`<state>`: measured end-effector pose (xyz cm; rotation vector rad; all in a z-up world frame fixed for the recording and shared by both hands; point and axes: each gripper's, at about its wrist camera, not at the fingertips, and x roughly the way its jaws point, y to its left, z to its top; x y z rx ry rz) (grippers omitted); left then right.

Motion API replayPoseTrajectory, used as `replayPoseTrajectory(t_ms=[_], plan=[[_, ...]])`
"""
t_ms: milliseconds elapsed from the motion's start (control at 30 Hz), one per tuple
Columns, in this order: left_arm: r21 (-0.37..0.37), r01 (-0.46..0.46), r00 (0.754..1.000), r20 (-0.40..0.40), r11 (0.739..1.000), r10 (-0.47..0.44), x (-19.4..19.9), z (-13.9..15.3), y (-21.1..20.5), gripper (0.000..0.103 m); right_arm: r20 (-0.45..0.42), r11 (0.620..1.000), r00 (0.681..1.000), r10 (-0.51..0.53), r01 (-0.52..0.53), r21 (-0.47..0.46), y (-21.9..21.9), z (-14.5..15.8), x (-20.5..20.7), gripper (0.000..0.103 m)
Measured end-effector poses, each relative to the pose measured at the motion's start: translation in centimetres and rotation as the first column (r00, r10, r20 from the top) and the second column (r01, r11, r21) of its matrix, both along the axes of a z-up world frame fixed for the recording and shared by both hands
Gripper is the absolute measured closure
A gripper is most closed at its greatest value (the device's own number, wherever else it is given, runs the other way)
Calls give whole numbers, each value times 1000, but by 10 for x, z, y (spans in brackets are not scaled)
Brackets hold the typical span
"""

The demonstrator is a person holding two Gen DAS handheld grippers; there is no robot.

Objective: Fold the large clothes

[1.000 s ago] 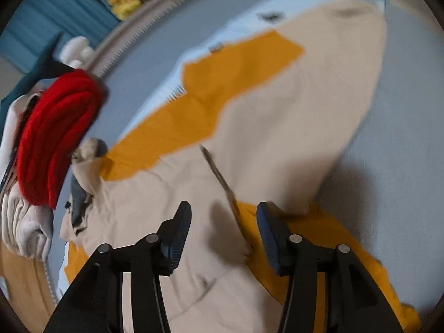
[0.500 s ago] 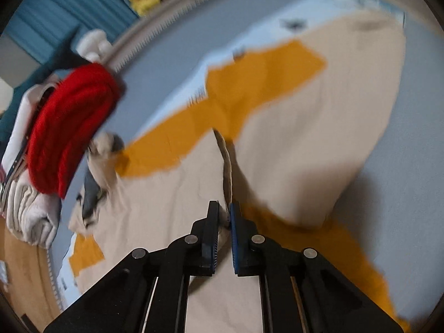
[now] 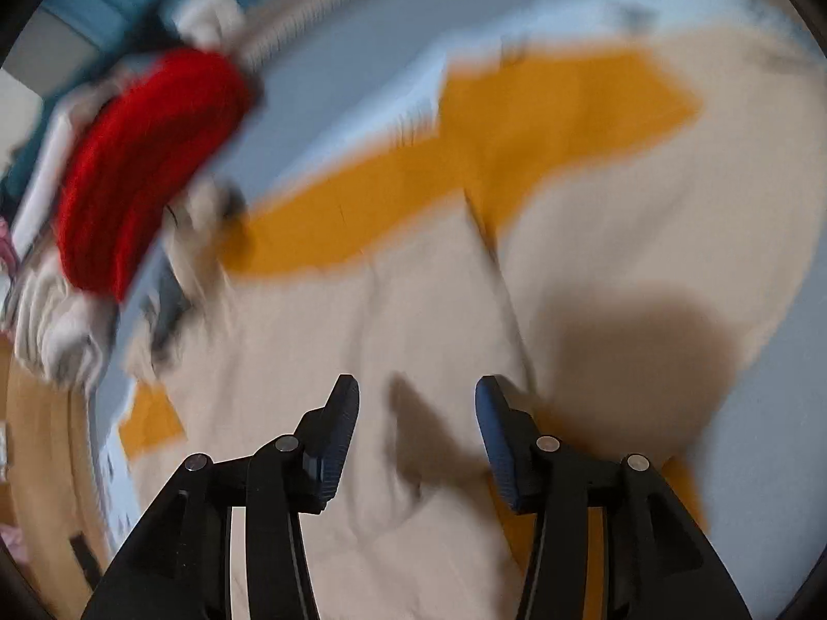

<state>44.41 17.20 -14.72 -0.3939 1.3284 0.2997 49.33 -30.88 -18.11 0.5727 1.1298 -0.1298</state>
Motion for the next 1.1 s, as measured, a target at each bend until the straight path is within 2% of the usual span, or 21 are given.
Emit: replayPoseTrajectory(t_ms=[33, 100, 133, 167, 233, 300, 367, 433, 533, 600, 700, 900, 1100], plan=[[3, 8, 1000, 22, 1000, -8, 0, 6, -4, 77, -11, 1000, 1000, -9, 9, -21, 0, -3, 0, 56], [4, 59, 995, 84, 998, -59, 3, 17, -17, 69, 3, 1000, 1000, -22, 22, -22, -1, 0, -1, 56], [1, 90, 993, 82, 996, -90, 4, 14, -25, 67, 3, 999, 1000, -12, 12, -30, 0, 3, 0, 56], [-6, 100, 993, 65, 995, -99, 4, 9, -28, 67, 9, 999, 1000, -2, 2, -46, 0, 7, 1, 56], [-48, 98, 995, -18, 994, -99, 1, -12, -33, 67, 6, 995, 1000, -9, 10, -104, -2, 15, -3, 55], [-30, 94, 995, -32, 995, -95, -1, -14, -36, 67, 12, 992, 1000, -27, 28, -126, -6, 21, -6, 55], [18, 116, 993, 2, 993, -116, -4, 2, -46, 70, 29, 991, 999, -36, 39, -132, -14, 30, -10, 55], [54, 161, 983, 76, 985, -165, -9, 24, -63, 70, 59, 987, 998, -27, 36, -156, -21, 41, -14, 55], [82, 232, 960, 142, 969, -241, -18, 44, -89, 70, 121, 977, 992, -23, 48, -206, -31, 58, -18, 55], [99, 278, 944, 157, 955, -291, -23, 51, -108, 70, 156, 973, 987, -34, 68, -220, -43, 71, -22, 55], [97, 330, 926, 157, 939, -342, -27, 51, -122, 70, 203, 970, 976, -75, 119, -213, -76, 88, -34, 55], [77, 396, 898, 179, 915, -403, -34, 55, -152, 70, 235, 959, 952, -196, 236, -156, -152, 95, -57, 60], [55, 423, 883, 200, 905, -425, -30, 53, -169, 70, 261, 921, 898, -354, 383, -67, -259, 91, -77, 61]])
